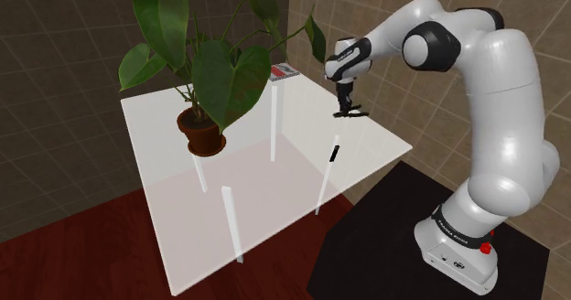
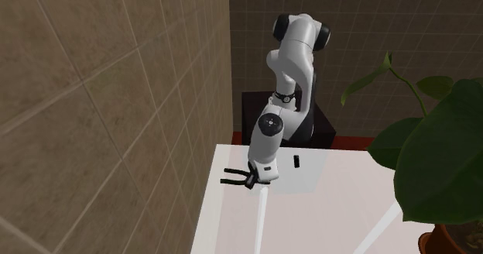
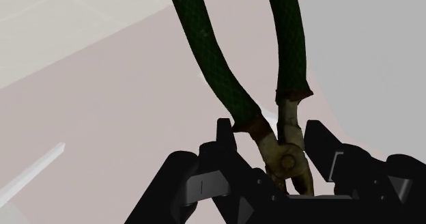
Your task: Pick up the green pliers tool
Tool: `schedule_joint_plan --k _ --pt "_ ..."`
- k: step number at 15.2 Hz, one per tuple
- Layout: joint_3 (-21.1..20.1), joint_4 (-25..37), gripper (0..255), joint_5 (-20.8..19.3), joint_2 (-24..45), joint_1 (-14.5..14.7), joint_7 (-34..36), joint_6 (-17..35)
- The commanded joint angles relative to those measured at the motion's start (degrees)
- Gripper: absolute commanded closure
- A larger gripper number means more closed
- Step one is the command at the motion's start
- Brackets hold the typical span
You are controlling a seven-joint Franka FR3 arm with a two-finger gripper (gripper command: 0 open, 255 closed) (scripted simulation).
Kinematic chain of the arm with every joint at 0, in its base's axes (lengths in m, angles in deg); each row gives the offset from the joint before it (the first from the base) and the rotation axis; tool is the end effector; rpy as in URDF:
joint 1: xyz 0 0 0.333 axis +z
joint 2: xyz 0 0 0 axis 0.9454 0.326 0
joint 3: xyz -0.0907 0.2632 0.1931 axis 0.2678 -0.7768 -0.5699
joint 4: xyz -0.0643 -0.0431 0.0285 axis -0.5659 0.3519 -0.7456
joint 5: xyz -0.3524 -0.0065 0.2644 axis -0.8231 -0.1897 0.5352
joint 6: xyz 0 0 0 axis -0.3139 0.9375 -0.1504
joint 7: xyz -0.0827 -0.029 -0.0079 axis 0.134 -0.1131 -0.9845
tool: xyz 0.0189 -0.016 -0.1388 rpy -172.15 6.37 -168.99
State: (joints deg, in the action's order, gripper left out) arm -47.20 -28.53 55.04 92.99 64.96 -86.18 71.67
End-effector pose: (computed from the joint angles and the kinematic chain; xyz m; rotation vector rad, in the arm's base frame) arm 0.6528 -0.2708 0.1734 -2.7578 -1.4218 0.3251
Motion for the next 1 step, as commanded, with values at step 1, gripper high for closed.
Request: schedule_joint_plan --k 1 --pt "0.0 0.2 255 -0.1 -0.2 0.1 0.1 -0.4"
